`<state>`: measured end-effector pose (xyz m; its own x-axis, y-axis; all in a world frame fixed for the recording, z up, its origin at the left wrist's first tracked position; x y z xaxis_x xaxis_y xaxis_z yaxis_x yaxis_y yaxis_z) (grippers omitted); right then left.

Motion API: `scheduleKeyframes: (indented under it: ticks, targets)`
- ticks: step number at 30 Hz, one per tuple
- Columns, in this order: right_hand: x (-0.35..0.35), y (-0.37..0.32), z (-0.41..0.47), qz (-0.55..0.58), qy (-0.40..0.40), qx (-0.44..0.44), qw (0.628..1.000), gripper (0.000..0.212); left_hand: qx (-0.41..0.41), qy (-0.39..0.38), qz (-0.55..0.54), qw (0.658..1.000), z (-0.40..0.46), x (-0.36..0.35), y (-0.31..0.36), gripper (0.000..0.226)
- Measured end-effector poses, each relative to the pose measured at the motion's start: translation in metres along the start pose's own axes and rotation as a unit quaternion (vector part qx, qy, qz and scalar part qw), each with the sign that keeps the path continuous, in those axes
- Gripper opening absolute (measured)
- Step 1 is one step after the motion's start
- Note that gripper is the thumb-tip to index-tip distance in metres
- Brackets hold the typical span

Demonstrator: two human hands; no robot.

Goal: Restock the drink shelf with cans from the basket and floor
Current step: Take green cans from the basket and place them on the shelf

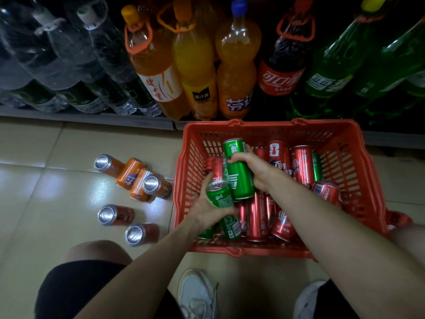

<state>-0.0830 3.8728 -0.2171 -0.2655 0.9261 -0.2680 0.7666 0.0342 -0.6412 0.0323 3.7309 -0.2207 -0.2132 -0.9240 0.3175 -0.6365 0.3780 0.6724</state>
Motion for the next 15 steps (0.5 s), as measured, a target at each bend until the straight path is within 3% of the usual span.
scheduleKeyframes:
  ticks: [4, 7, 8, 13, 15]
  targets:
    - [0.006, 0.000, -0.004, 0.046, 0.026, -0.011, 0.999, 0.066, -0.005, -0.023, -0.051, 0.998, 0.004, 0.003, 0.004, 0.101]
    - [0.009, -0.003, -0.012, 0.091, 0.027, -0.006, 0.995, 0.019, -0.005, -0.014, -0.089, 0.996, 0.003, 0.008, 0.014, 0.094]
    - [0.011, -0.005, -0.014, 0.107, 0.030, -0.006, 0.994, 0.012, -0.011, -0.009, -0.109, 0.994, 0.003, 0.010, 0.015, 0.096]
    - [0.021, -0.018, -0.029, 0.149, 0.024, 0.014, 0.988, 0.019, -0.055, 0.007, -0.207, 0.977, 0.010, 0.022, 0.047, 0.097]
    - [0.019, -0.025, -0.035, 0.140, 0.009, 0.021, 0.990, 0.036, -0.071, 0.010, -0.224, 0.972, 0.010, 0.027, 0.066, 0.103]
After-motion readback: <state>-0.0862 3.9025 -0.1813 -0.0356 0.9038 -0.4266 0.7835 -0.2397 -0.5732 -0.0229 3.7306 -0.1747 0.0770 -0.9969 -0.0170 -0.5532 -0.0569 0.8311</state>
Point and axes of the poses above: each hand's wrist, its own z-axis towards the middle knuckle, its own x-axis out of the back of the hand, y = z × x, the point moved 2 cm from there along z, towards the middle knuckle, and after that the axes turned 3 degrees about -x, right-handed, at the moved point
